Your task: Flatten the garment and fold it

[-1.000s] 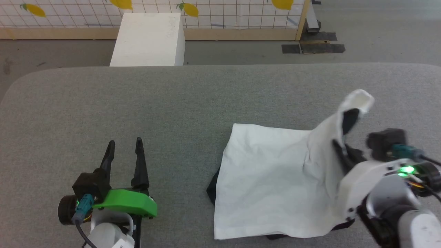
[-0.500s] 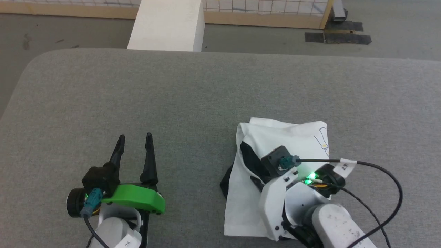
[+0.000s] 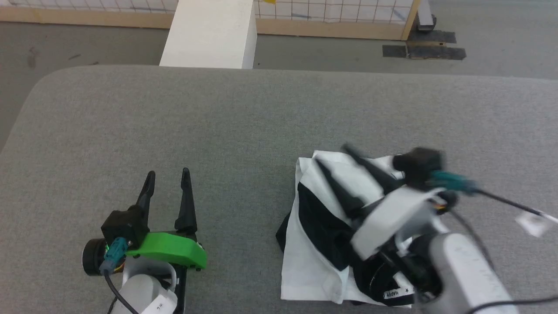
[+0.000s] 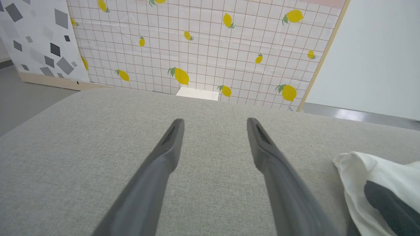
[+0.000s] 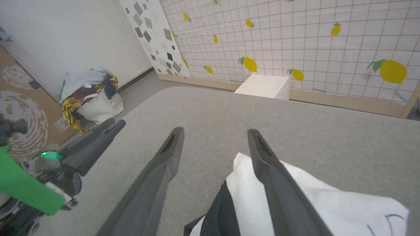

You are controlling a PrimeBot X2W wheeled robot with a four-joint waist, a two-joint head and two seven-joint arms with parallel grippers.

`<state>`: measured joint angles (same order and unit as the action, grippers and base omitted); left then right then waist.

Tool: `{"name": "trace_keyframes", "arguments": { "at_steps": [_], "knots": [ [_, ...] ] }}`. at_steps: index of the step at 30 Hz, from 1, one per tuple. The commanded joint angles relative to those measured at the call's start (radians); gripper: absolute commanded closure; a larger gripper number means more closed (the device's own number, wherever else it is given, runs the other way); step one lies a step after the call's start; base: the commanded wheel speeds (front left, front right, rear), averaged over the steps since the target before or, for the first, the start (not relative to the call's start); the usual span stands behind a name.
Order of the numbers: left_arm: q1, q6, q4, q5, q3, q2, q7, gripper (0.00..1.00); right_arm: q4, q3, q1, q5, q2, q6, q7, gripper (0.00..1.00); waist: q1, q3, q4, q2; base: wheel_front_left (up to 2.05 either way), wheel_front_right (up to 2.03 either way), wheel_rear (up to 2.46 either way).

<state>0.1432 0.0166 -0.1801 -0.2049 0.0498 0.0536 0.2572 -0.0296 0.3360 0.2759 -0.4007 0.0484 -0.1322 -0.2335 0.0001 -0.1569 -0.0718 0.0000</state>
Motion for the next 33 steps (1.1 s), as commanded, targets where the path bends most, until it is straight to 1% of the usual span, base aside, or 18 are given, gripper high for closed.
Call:
{"name": "trace_keyframes", "arguments": {
  "at_steps": [1,4,7,9,12,15,17,19,24,29,30,31,32,33],
  "knots": [
    [0.001,0.001,0.000,0.003,-0.001,-0.003,0.005,0.00,0.034,-0.052,-0.021,-0.007,0.002,0.002,0.052,0.00,-0.0001,0.019,0.015,0.0000,0.00,0.00,0.00],
    [-0.005,0.004,0.000,0.004,-0.005,-0.003,0.005,0.00,0.096,-0.172,-0.069,-0.002,0.002,0.002,0.144,0.00,-0.0001,0.031,0.027,0.0000,0.00,0.00,0.00],
    [-0.012,0.007,0.000,0.005,-0.007,-0.003,0.005,0.00,0.121,-0.294,-0.123,0.002,0.002,0.002,0.220,0.00,-0.0001,0.039,0.039,0.0000,0.00,0.00,0.00],
    [-0.014,0.008,0.001,0.005,-0.006,-0.003,0.005,0.00,0.105,-0.359,-0.158,0.007,0.002,0.002,0.248,0.00,-0.0001,0.040,0.043,0.0000,0.00,0.00,0.00],
    [-0.013,0.009,0.001,0.004,-0.004,-0.003,0.005,0.00,0.047,-0.412,-0.199,-0.002,0.002,0.002,0.250,0.00,-0.0001,0.040,0.048,0.0000,0.00,0.00,0.00],
    [-0.011,0.011,0.001,0.004,-0.001,-0.003,0.005,0.00,-0.019,-0.417,-0.221,-0.007,0.002,0.002,0.222,0.00,-0.0001,0.038,0.048,0.0000,0.00,0.00,0.00],
    [-0.008,0.011,0.000,0.003,0.004,-0.003,0.005,0.00,-0.067,-0.403,-0.228,-0.018,0.002,0.002,0.183,0.00,-0.0001,0.036,0.045,0.0000,0.00,0.00,0.00],
    [-0.006,0.012,-0.003,0.002,0.009,-0.003,0.005,0.00,-0.116,-0.381,-0.226,-0.054,0.002,0.002,0.139,0.00,-0.0001,0.035,0.040,0.0000,0.00,0.00,0.00],
    [-0.005,0.015,-0.010,-0.002,0.018,-0.003,0.005,0.00,-0.238,-0.318,-0.187,-0.131,0.002,0.002,0.018,0.00,-0.0001,0.032,0.021,0.0000,0.00,0.00,0.00],
    [-0.008,0.015,-0.016,-0.006,0.024,-0.003,0.005,0.00,-0.334,-0.292,-0.134,-0.144,0.002,0.002,-0.061,0.00,-0.0001,0.033,0.001,0.0000,0.00,0.00,0.00],
    [-0.009,0.014,-0.017,-0.006,0.025,-0.003,0.005,0.00,-0.350,-0.285,-0.123,-0.149,0.002,0.002,-0.078,0.02,-0.0001,0.034,-0.002,0.0000,0.00,0.00,0.00],
    [-0.010,0.014,-0.018,-0.007,0.025,-0.003,0.005,0.00,-0.362,-0.280,-0.115,-0.154,0.002,0.002,-0.091,0.33,-0.0001,0.035,-0.004,0.0000,0.00,0.00,0.00],
    [-0.011,0.013,-0.018,-0.008,0.026,-0.003,0.005,0.00,-0.374,-0.273,-0.107,-0.154,0.002,0.002,-0.106,0.56,-0.0001,0.035,-0.007,0.0000,0.00,0.00,0.00],
    [-0.012,0.013,-0.019,-0.008,0.026,-0.003,0.005,0.00,-0.381,-0.267,-0.100,-0.153,0.002,0.002,-0.118,0.69,-0.0001,0.036,-0.008,0.0000,0.00,0.00,0.00]
  ]
}}
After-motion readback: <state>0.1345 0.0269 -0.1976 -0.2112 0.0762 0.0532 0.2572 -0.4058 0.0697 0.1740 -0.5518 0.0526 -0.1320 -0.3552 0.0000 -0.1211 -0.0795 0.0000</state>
